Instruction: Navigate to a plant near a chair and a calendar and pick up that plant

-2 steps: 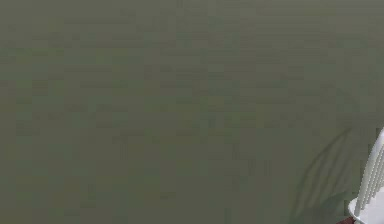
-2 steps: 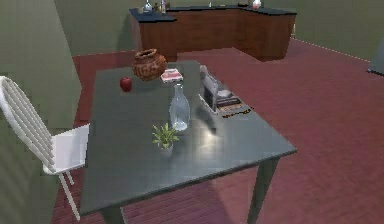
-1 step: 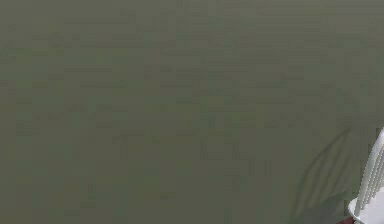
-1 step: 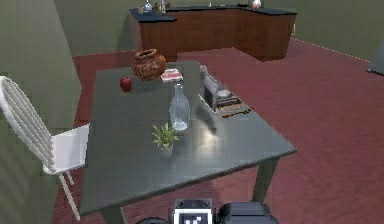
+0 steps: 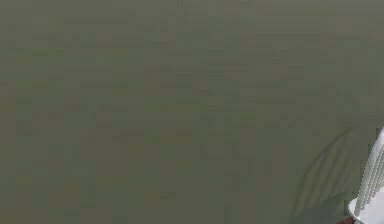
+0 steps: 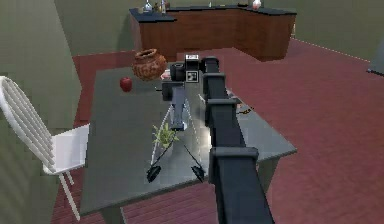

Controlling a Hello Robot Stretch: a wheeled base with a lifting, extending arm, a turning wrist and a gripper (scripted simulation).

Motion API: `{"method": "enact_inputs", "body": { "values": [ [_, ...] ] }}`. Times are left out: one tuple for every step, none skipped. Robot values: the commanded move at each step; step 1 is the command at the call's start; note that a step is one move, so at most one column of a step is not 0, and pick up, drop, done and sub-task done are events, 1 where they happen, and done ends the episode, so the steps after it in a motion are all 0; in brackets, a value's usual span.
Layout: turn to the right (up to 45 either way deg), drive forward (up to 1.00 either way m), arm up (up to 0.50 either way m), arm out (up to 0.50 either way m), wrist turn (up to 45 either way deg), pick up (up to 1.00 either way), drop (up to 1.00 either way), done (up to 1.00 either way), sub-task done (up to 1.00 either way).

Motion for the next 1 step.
{"method": "enact_inputs", "body": {
  "values": [
    [0.0, 0.00, 0.00, 0.00, 45.0, 0.00, 0.00, 0.00, 0.00]
  ]
}}
